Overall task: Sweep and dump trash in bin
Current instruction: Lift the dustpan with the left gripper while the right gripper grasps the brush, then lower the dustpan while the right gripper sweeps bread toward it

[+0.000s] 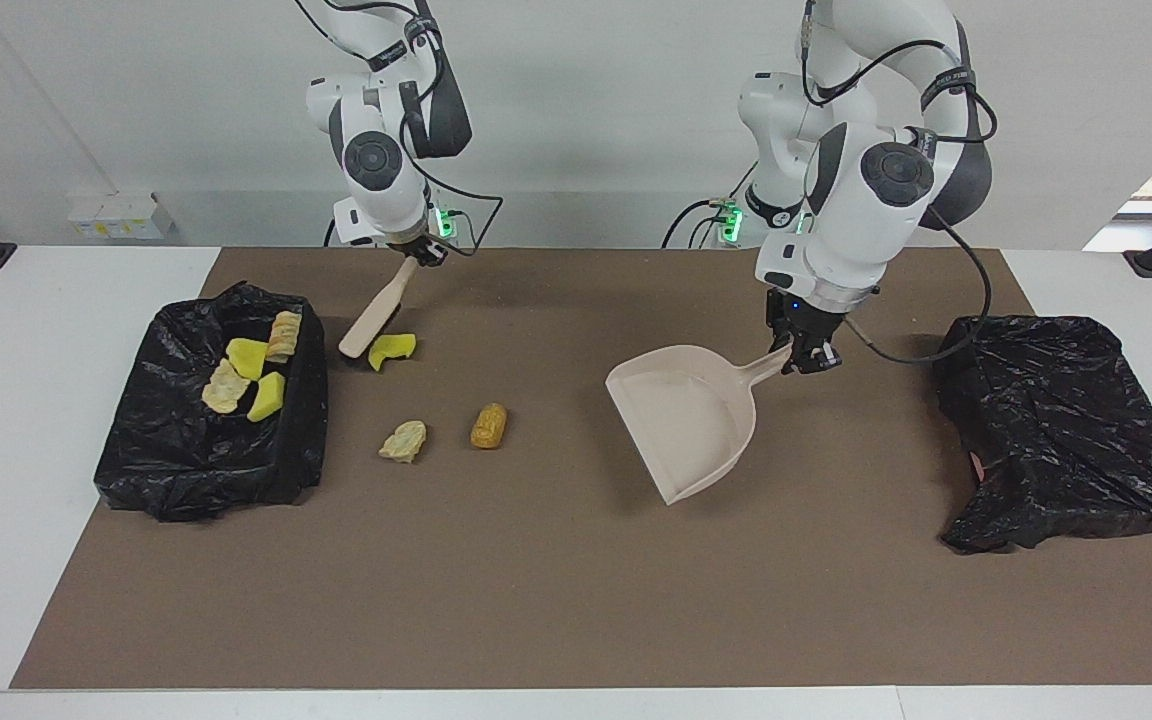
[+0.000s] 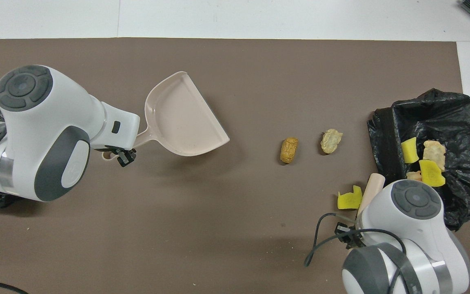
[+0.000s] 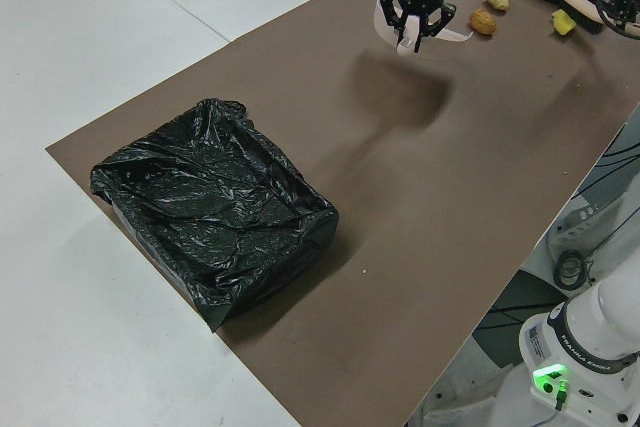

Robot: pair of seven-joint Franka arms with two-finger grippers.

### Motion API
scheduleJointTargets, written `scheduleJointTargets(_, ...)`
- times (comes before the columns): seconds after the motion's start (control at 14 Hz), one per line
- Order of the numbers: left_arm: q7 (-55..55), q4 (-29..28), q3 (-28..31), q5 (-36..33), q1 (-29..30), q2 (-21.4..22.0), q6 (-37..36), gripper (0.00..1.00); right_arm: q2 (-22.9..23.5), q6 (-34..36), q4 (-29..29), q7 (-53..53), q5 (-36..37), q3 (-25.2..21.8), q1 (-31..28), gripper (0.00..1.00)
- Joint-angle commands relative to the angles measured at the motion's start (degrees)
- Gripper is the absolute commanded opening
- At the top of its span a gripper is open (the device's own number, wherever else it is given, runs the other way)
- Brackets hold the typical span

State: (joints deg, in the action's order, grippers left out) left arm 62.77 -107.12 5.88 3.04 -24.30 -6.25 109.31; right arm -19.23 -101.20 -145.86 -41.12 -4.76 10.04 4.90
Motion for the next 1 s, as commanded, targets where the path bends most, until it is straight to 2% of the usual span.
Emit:
scheduleJointTargets(0.0, 9.02, -4.58, -0.35, -0.84, -2.58, -0.34, 6.51, 0.00, -0.20, -4.34, -0.83, -0.01, -1.21, 0.86, -0.25, 0.00)
scheduleJointTargets(0.14, 6.33, -7.04, -0.35, -0.14, -5.22, -0.34, 7.14, 0.00, 3.30, -5.15, 3.10, 0.25, -1.91, 0.95, 0.54, 0.00)
scheduleJointTargets(0.29, -1.22, -7.76, -0.35, -0.14, -8.21, -0.08, 6.71, 0.00, 7.52, -5.32, 8.12, 0.25, -2.44, 0.95, 0.81, 0.00)
scheduleJointTargets(0.5, -13.87, -9.25, -0.79, -0.05, -12.42, -0.08, 6.79, 0.00, 16.39, -9.97, 14.36, -0.01, -3.15, 1.04, 2.38, 0.00)
scheduleJointTargets(0.71, -19.42, -9.43, -0.79, 0.21, -13.84, 0.27, 5.48, 0.00, 23.78, -10.24, 21.66, -0.45, -3.23, 1.21, 3.18, 0.00)
scheduleJointTargets(0.93, -24.18, -9.78, -0.87, 0.83, -15.42, 0.71, 5.65, 0.00, 28.88, -9.37, 28.50, -0.54, -5.60, 1.21, 7.83, 0.00)
